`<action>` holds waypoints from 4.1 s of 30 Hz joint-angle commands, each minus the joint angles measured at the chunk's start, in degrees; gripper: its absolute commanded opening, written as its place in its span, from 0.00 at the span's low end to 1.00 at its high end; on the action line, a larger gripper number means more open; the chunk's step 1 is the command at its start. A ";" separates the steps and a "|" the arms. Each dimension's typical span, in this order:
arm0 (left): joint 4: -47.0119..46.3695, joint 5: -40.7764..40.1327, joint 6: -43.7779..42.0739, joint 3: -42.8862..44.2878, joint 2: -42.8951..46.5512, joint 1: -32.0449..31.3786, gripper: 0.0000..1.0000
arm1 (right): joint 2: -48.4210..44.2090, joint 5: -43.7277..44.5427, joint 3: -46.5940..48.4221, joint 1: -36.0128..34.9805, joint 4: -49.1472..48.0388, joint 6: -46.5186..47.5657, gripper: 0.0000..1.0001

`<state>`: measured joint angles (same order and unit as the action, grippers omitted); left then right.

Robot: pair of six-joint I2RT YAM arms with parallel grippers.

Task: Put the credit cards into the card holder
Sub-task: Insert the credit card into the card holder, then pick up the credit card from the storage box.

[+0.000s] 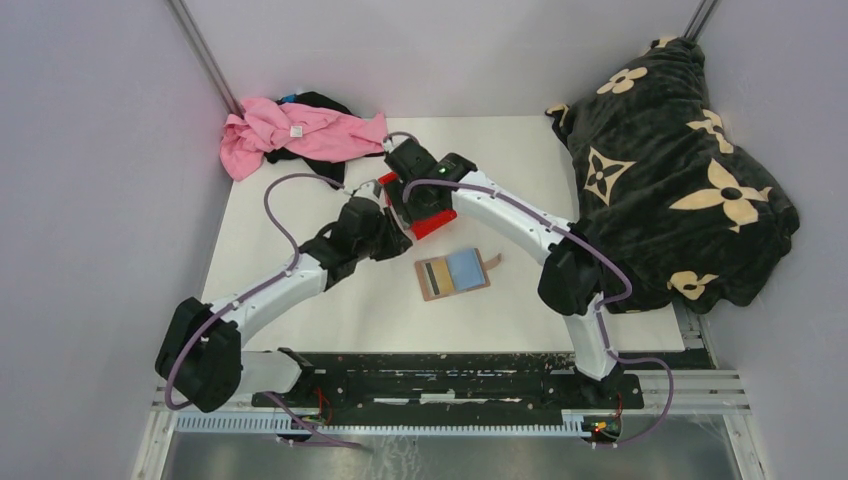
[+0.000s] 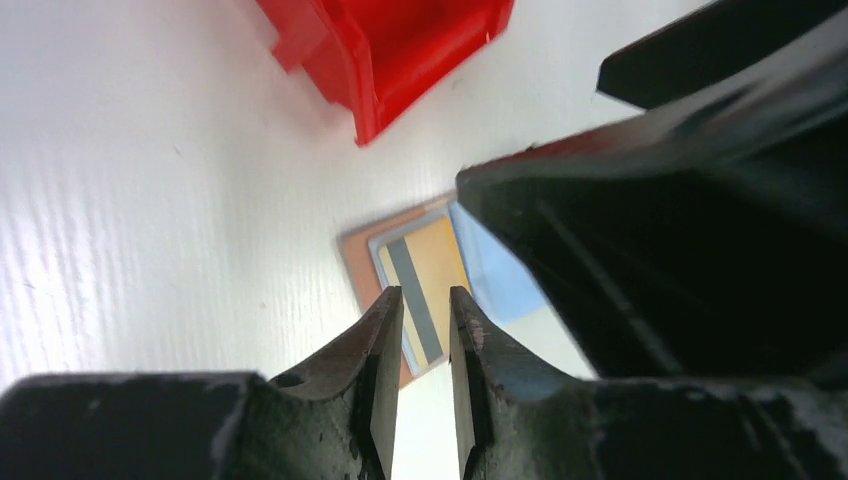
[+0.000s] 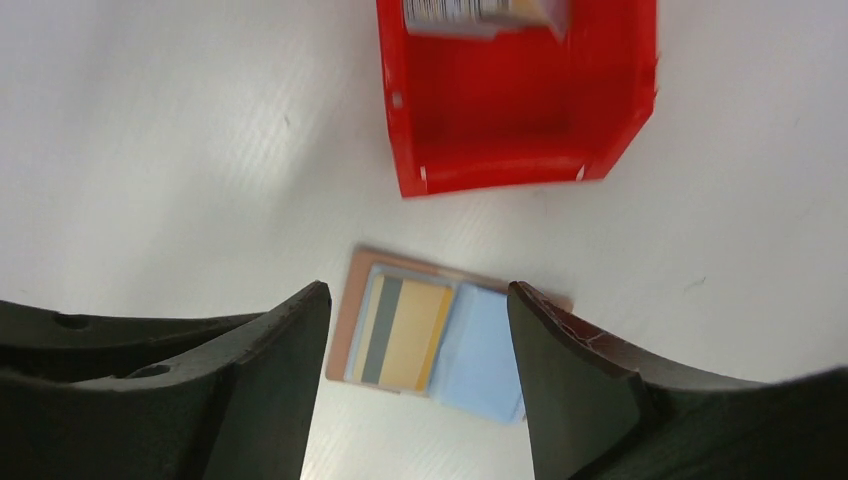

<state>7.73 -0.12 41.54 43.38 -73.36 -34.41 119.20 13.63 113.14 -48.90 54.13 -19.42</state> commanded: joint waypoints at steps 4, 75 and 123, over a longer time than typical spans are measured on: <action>5.27 -4.92 -4.88 8.13 -4.32 4.91 0.32 | 7.59 -6.95 17.18 5.77 -1.59 5.46 0.71; -3.14 2.10 -0.41 21.09 -31.28 14.38 0.31 | 22.94 -26.48 28.60 12.87 -11.69 -1.25 0.37; -0.94 0.86 -2.68 27.98 -35.84 16.32 0.31 | 14.68 -12.10 20.14 13.38 -7.62 4.55 0.02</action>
<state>7.64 0.97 39.35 68.60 -109.12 -18.35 138.87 -1.56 134.47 -35.53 45.45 -15.51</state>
